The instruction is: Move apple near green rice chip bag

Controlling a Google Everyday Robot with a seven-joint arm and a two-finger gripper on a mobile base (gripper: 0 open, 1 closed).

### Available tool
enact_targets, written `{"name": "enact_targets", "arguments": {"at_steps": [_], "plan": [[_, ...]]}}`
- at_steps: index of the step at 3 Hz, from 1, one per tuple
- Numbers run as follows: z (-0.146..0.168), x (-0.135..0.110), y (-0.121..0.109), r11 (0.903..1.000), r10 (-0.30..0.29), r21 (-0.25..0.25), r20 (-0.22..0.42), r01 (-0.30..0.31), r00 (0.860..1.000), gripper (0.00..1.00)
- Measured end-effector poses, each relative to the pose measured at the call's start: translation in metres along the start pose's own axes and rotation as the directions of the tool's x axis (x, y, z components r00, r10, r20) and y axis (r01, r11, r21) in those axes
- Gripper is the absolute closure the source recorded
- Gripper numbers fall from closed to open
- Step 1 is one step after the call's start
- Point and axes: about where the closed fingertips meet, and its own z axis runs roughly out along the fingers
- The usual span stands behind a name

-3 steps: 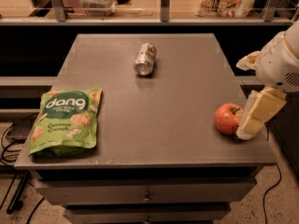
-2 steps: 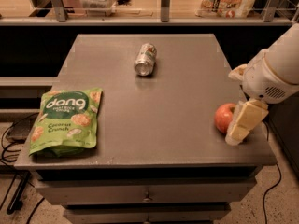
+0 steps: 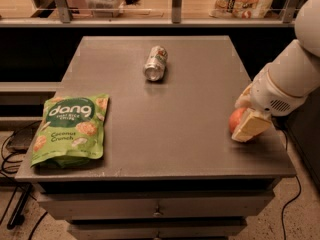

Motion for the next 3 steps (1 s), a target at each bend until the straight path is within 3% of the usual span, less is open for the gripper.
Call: {"name": "enact_targets", "arguments": {"at_steps": [2, 3], "plan": [[0.000, 0.003, -0.014, 0.9998, 0.018, -0.001, -0.029, -0.018, 0.999, 0.95], [-0.027, -0.039, -0.022, 0.9981, -0.059, 0.015, 0.032, 0.059, 0.998, 1.00]]}}
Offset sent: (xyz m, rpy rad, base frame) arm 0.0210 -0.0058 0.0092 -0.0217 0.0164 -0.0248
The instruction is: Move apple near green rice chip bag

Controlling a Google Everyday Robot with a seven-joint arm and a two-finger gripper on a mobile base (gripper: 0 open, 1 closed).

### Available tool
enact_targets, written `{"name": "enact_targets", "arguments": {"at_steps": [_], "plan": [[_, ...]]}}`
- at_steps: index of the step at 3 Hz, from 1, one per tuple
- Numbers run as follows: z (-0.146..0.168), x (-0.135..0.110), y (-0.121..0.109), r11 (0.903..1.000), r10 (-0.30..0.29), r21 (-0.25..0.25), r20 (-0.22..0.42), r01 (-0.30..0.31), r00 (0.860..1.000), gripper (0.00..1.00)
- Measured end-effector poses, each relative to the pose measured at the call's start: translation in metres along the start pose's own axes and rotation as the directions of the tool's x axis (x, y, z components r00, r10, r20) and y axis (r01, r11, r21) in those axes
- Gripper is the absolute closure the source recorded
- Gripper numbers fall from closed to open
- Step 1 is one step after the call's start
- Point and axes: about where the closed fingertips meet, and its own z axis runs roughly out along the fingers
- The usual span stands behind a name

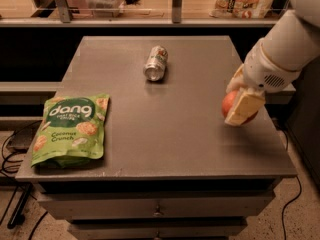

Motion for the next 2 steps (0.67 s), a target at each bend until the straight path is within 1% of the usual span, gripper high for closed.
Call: {"name": "enact_targets", "arguments": {"at_steps": [1, 2], "plan": [[-0.0292, -0.0546, -0.0055, 0.9954, -0.095, 0.024, 0.109, 0.093, 0.989, 1.00], [-0.0329, -0.0580, -0.0065, 0.9952, -0.096, 0.030, 0.120, 0.094, 0.988, 1.00]]}}
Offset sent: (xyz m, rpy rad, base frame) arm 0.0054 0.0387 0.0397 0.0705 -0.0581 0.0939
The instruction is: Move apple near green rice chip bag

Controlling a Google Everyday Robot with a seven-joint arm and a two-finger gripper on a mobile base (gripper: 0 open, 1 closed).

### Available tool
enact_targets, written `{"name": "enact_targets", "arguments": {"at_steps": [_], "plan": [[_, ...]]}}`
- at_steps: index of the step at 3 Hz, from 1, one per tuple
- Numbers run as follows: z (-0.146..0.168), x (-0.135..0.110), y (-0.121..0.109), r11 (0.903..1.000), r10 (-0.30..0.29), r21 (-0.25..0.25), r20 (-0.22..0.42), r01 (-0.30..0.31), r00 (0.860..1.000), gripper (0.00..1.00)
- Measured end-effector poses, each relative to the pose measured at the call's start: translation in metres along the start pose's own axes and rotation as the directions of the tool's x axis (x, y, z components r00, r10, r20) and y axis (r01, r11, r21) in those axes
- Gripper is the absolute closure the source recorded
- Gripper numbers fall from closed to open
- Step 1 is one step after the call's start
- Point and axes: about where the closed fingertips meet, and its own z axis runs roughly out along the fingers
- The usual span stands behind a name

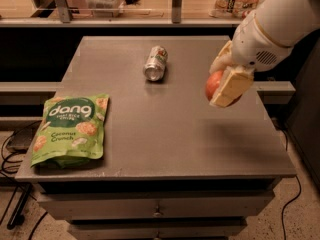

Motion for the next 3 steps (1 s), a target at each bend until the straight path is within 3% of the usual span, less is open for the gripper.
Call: {"name": "enact_targets", "arguments": {"at_steps": [1, 3], "plan": [[0.015, -0.006, 0.006, 0.9991, 0.037, -0.020, 0.036, -0.037, 0.999, 1.00], [0.072, -0.076, 0.028, 0.9954, 0.044, -0.092, 0.198, -0.026, 0.979, 1.00]]}}
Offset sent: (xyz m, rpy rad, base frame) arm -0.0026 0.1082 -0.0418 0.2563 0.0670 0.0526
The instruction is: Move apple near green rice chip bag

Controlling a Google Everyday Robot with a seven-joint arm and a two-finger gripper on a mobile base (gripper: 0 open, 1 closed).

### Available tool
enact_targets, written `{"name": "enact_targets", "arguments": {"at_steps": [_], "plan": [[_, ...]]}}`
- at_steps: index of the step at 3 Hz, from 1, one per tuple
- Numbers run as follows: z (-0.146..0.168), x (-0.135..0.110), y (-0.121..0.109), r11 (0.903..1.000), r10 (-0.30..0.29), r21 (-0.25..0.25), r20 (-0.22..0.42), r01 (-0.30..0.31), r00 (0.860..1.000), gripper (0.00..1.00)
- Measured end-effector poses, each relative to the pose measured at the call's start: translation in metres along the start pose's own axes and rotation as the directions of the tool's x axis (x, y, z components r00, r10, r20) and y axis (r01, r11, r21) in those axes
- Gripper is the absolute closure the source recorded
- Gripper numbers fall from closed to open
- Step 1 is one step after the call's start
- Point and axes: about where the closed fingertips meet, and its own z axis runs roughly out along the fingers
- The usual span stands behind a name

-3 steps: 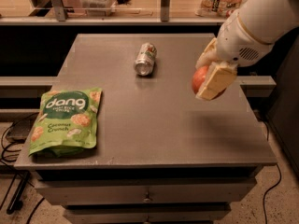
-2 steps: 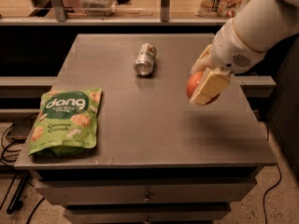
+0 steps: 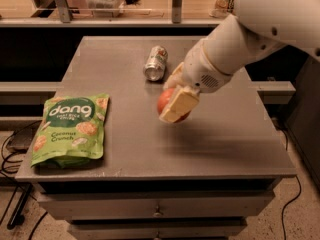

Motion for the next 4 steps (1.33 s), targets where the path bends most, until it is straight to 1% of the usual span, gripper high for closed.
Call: {"name": "enact_targets", "arguments": {"at_steps": [1, 2, 3, 4], "plan": [[0.025, -0.027, 0.008, 0.9997, -0.002, -0.024, 0.063, 0.004, 0.998, 1.00], [0.042, -0.062, 0.018, 0.9984, -0.021, -0.050, 0.134, 0.028, 0.991, 0.83], [0.066, -0.082, 0.027, 0.9957, -0.048, -0.070, 0.155, 0.060, 0.987, 0.59], [0.087, -0.088, 0.031, 0.9941, -0.058, -0.082, 0.154, 0.071, 0.986, 0.36]]}}
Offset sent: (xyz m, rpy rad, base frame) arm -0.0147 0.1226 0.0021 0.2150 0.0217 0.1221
